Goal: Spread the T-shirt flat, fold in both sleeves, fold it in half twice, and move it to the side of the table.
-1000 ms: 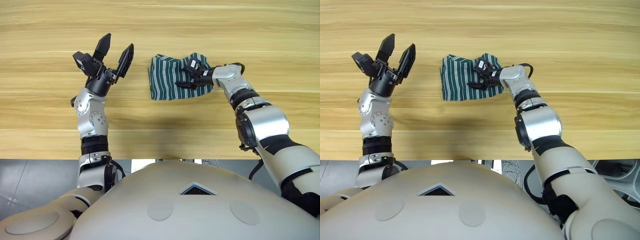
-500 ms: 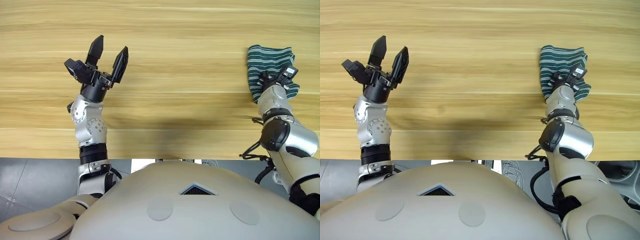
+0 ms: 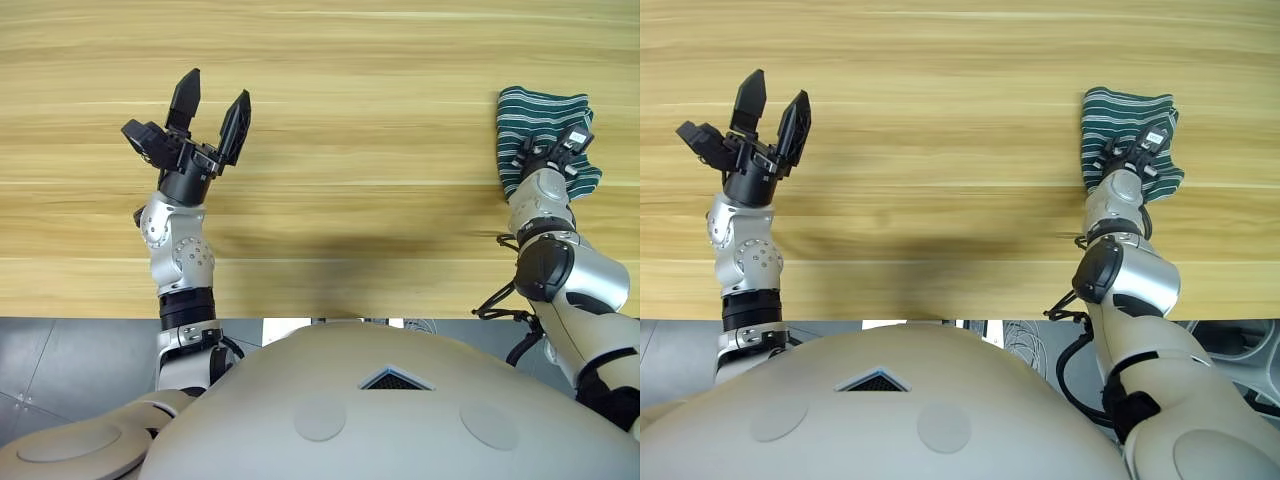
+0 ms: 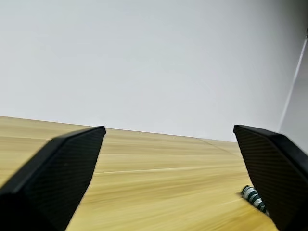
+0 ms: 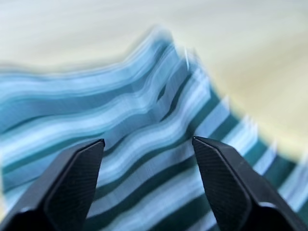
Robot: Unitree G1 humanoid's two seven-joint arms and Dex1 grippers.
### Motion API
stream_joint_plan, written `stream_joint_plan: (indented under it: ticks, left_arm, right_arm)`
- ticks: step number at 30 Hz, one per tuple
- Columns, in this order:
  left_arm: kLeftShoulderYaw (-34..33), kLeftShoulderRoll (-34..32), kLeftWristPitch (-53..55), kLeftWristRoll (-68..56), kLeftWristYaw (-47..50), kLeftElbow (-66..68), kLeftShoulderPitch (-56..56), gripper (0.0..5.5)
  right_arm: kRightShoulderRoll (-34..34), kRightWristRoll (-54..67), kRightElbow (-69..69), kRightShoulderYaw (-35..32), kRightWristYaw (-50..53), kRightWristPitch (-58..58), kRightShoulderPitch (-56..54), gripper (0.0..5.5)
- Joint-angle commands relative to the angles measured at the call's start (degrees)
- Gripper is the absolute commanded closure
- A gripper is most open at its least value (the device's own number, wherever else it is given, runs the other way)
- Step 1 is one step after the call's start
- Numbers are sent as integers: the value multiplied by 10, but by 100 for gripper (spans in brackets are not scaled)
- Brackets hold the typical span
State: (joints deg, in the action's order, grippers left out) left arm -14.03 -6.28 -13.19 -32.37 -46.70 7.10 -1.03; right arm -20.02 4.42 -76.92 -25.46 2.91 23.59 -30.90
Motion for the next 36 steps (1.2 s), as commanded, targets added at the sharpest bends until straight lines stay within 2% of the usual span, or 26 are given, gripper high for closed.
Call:
stream_joint_plan:
  ticks: [1, 6, 12, 20, 30, 36]
  left_arm:
    - [-35, -28, -73, 73, 77, 101, 62, 69]
    - [-60, -62, -201, 151, 150, 260, 120, 69]
    - [-43, -73, -311, 209, 189, 346, 150, 69]
    - [-25, -83, -375, 262, 256, 405, 174, 69]
    - [-28, -74, -364, 139, 138, 405, 173, 69]
    - [-38, -66, -322, 71, 76, 376, 166, 69]
  right_arm:
    - [11, -21, 31, 38, -78, 166, -18, 209]
    - [34, -44, 30, 79, -124, 269, -12, 209]
    - [28, -33, 23, 73, -136, 271, -9, 209]
    - [27, -32, 22, 74, -141, 268, -9, 209]
    - [30, -18, 24, 71, -167, 273, -7, 209]
    - [30, -12, 24, 71, -177, 274, -8, 209]
